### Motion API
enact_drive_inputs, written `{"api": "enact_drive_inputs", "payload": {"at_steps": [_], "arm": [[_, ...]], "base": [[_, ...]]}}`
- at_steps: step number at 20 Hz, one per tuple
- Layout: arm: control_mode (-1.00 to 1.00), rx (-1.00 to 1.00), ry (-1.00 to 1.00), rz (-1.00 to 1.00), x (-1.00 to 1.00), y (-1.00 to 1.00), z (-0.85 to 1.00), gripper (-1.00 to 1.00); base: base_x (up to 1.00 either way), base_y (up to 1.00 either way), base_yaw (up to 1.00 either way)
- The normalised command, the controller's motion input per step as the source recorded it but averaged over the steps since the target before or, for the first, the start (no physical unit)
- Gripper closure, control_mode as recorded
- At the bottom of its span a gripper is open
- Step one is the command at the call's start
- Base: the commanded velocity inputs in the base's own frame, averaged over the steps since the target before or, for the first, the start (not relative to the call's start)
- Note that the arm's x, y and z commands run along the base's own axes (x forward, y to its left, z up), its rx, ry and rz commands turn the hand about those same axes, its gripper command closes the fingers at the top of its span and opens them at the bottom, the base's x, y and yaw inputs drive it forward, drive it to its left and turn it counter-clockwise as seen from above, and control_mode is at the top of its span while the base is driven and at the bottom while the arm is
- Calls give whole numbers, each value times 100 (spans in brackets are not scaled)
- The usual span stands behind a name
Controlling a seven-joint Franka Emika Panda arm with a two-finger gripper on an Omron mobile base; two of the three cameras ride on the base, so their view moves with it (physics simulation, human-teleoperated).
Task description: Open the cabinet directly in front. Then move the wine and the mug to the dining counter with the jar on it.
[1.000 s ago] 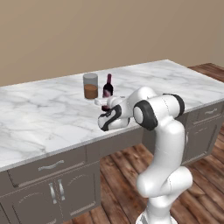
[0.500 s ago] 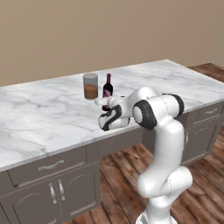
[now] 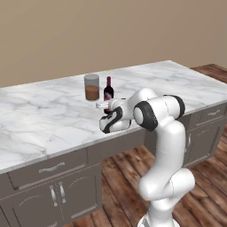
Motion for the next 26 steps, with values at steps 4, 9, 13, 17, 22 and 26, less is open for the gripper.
{"api": "enact_drive_inputs", "payload": {"at_steps": [4,9,13,17,22,26], "arm": [[-100,0,0,0,6,0,0,100],[-100,0,0,0,18,0,-1,100],[-100,0,-4,0,6,0,-9,100],[-100,0,-3,0,0,0,-17,100],[-100,0,0,0,0,0,0,-100],[-100,0,0,0,0,0,0,-100]], "base": [[0,0,0],[0,0,0],[0,0,0],[0,0,0],[0,0,0],[0,0,0]]}}
